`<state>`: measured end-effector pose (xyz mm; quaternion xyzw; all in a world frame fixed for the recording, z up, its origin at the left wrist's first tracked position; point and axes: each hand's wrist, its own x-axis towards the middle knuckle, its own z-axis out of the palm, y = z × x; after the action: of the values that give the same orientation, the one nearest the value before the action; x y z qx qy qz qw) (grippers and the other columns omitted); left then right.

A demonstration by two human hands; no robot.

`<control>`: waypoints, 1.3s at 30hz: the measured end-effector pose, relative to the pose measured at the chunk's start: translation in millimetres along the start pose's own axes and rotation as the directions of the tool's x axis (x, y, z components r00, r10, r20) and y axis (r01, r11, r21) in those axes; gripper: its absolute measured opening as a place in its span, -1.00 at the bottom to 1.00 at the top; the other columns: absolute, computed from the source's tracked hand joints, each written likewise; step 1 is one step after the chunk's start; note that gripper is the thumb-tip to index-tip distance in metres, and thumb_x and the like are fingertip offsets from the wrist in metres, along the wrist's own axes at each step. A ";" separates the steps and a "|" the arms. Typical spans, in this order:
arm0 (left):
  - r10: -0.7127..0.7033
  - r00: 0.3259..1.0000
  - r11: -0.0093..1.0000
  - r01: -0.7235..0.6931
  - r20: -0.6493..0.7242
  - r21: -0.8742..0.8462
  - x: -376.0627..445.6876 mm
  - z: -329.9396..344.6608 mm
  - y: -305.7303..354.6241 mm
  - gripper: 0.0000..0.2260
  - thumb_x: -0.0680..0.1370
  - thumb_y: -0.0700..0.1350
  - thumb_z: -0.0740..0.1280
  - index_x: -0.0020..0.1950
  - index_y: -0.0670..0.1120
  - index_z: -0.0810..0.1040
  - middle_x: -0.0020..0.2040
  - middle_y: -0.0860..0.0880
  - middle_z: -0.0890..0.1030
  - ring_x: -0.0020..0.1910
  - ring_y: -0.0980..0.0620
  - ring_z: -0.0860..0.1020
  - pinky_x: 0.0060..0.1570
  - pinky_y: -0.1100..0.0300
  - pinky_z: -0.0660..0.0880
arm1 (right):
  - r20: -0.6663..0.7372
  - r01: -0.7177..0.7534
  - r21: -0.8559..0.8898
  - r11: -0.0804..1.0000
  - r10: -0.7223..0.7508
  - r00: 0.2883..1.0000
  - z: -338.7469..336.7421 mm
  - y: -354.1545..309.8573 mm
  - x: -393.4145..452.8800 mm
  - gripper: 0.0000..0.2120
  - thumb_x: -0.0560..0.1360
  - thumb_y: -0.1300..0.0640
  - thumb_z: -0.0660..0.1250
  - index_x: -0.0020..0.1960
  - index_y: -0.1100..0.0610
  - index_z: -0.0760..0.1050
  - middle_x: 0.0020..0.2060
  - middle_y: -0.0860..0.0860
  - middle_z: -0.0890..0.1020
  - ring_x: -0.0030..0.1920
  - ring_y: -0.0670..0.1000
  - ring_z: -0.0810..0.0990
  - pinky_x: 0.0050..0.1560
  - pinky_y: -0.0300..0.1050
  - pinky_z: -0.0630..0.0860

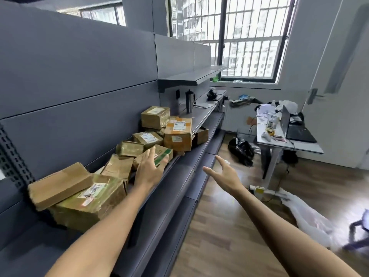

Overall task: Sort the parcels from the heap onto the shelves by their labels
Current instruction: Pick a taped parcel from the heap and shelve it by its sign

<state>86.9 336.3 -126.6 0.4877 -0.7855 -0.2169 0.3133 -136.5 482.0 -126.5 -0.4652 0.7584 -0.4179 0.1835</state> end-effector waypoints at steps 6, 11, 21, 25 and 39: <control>-0.048 0.999 0.995 0.048 -0.006 -0.091 121.2 58.7 -6.0 -0.29 0.60 0.29 0.18 0.63 -0.05 0.13 0.62 -0.14 0.18 0.59 -0.13 0.16 0.53 -0.07 0.14 | 0.061 -0.005 -0.041 0.999 0.007 0.998 0.0 3.9 124.7 -0.17 0.47 -0.27 0.41 0.60 0.02 0.19 0.55 0.04 0.33 0.55 0.07 0.27 0.51 -0.02 0.24; -0.118 0.992 0.986 0.112 -0.037 -0.124 193.5 79.0 -9.1 -0.24 0.55 0.35 0.17 0.63 -0.02 0.12 0.57 -0.13 0.29 0.53 -0.15 0.27 0.48 -0.13 0.25 | 0.126 0.017 -0.052 0.999 -0.010 0.992 12.7 -1.3 215.4 -0.17 0.47 -0.29 0.39 0.60 -0.01 0.19 0.54 0.03 0.35 0.54 0.08 0.29 0.47 -0.04 0.24; -0.307 0.945 0.946 0.291 -0.110 -0.145 300.4 118.5 -33.9 -0.17 0.47 0.40 0.13 0.62 -0.05 0.16 0.59 -0.10 0.27 0.56 -0.12 0.25 0.50 -0.11 0.23 | 0.273 0.001 0.105 0.994 -0.030 0.962 47.3 26.6 391.5 -0.17 0.50 -0.24 0.40 0.62 0.00 0.14 0.53 0.06 0.35 0.50 0.12 0.35 0.44 0.00 0.32; -0.420 0.891 0.899 0.383 -0.172 -0.210 334.3 135.0 -40.1 -0.27 0.54 0.35 0.19 0.60 -0.02 0.21 0.57 -0.08 0.31 0.53 -0.10 0.30 0.48 -0.07 0.25 | 0.304 -0.014 0.191 0.981 -0.046 0.952 60.1 39.7 463.3 -0.18 0.49 -0.22 0.41 0.61 0.00 0.15 0.48 0.10 0.42 0.42 0.13 0.44 0.37 -0.02 0.37; -0.609 0.792 0.758 0.567 -0.041 -0.321 366.5 155.4 -44.6 -0.77 0.60 0.17 0.30 0.16 0.10 0.59 0.19 0.11 0.58 0.21 0.09 0.48 0.20 0.15 0.32 | 0.594 -0.459 0.422 0.782 0.144 0.792 110.5 75.6 564.1 0.05 0.31 -0.38 0.50 0.60 0.08 0.16 0.45 0.09 0.46 0.38 0.15 0.50 0.38 0.15 0.44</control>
<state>-114.5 -8.0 -162.9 0.6723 -0.5265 -0.3826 0.3528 -386.5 -37.3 -189.5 -0.3563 0.5925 -0.4342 0.5775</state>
